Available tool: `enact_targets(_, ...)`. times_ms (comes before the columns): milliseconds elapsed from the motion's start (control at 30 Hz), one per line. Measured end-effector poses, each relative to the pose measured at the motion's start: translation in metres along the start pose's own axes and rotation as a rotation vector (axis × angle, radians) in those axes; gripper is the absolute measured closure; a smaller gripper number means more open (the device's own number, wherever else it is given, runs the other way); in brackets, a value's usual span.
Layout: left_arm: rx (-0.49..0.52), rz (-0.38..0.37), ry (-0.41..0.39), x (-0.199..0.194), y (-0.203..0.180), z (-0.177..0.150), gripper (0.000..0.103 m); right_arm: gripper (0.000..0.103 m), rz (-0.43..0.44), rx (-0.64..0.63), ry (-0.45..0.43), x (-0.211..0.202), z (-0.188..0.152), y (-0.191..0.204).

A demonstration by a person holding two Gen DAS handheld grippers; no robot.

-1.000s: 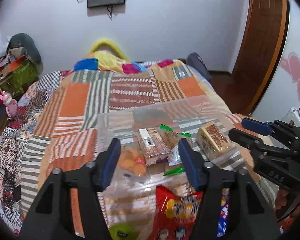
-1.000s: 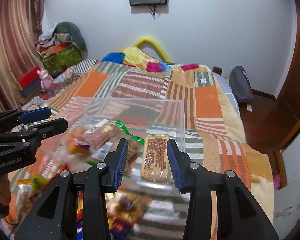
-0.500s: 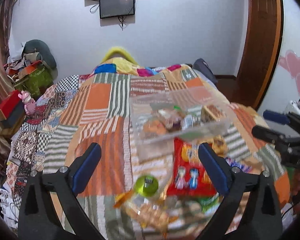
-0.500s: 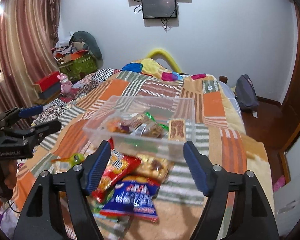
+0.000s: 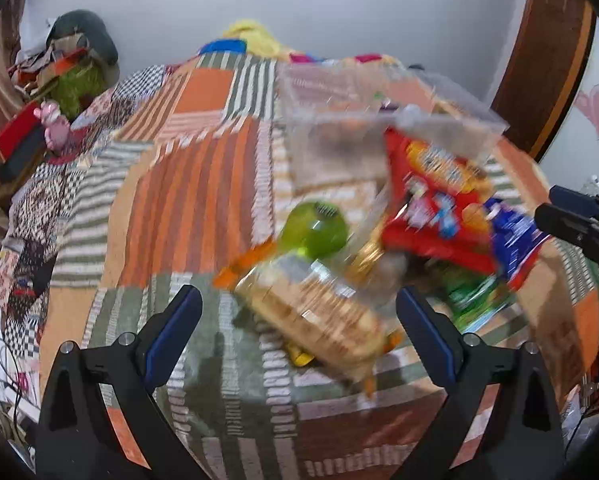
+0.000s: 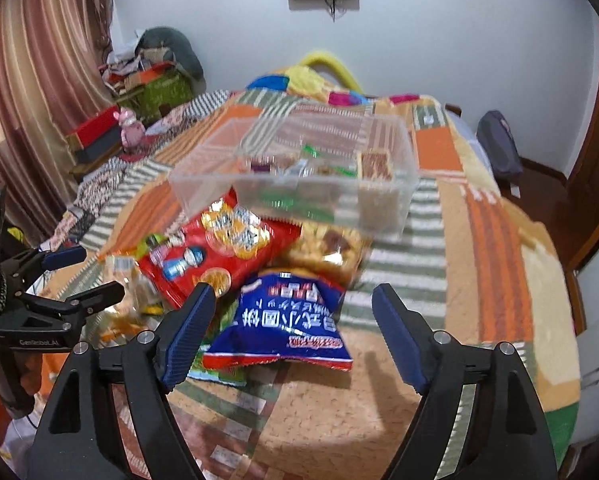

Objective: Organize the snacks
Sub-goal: 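Grasp the wafer-stick pack with left tool while right grasps blue bag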

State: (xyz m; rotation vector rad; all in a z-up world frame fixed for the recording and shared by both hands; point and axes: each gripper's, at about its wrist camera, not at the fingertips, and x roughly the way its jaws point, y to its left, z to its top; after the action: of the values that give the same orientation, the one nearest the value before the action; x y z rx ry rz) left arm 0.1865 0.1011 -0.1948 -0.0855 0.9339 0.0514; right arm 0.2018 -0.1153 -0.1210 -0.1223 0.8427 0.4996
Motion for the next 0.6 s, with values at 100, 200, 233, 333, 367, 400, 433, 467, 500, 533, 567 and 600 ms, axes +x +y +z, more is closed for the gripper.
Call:
enact_targets(100,-0.004,0.011,0.012,0.004,0.011,-0.010,0.004,0.025,-0.004,-0.019,0.031,0.010,-0.007,0.005)
enact_targets(200,-0.027,-0.005,0.012,0.001,0.025,-0.019,0.004,0.025,-0.018,-0.039,0.053,0.018,-0.012,0.010)
enact_targets(233,-0.025,-0.004,0.010,-0.001,0.028,-0.021,0.004,0.025,-0.018,-0.041,0.060,0.020,-0.013,0.011)
enact_targets(333,-0.026,0.020,0.007,-0.004,0.036,-0.024,0.004,0.024,-0.007,-0.032,0.080,0.025,-0.016,0.011)
enact_targets(367,-0.027,0.021,0.008,-0.005,0.038,-0.025,0.004,0.023,-0.005,-0.029,0.085,0.026,-0.017,0.011)
enact_targets(400,-0.031,0.019,0.008,-0.006,0.039,-0.025,0.004,0.022,-0.004,-0.027,0.087,0.026,-0.017,0.011)
enact_targets(433,-0.034,0.018,0.002,-0.008,0.039,-0.024,0.005,0.022,-0.001,-0.024,0.090,0.026,-0.018,0.010)
enact_targets(467,-0.035,0.017,-0.007,-0.010,0.037,-0.023,0.006,0.022,0.002,-0.021,0.092,0.026,-0.019,0.009)
enact_targets(500,-0.035,0.014,-0.015,-0.012,0.036,-0.022,0.009,0.021,0.004,-0.020,0.093,0.026,-0.020,0.009)
enact_targets(533,-0.034,0.004,-0.021,-0.012,0.033,-0.020,0.013,0.021,0.005,-0.019,0.094,0.026,-0.019,0.009)
enact_targets(567,-0.033,-0.005,-0.019,-0.012,0.030,-0.018,0.017,0.021,0.005,-0.017,0.094,0.026,-0.020,0.009)
enact_targets(600,-0.030,-0.012,-0.016,-0.010,0.027,-0.015,0.024,0.021,0.006,-0.014,0.093,0.026,-0.019,0.008)
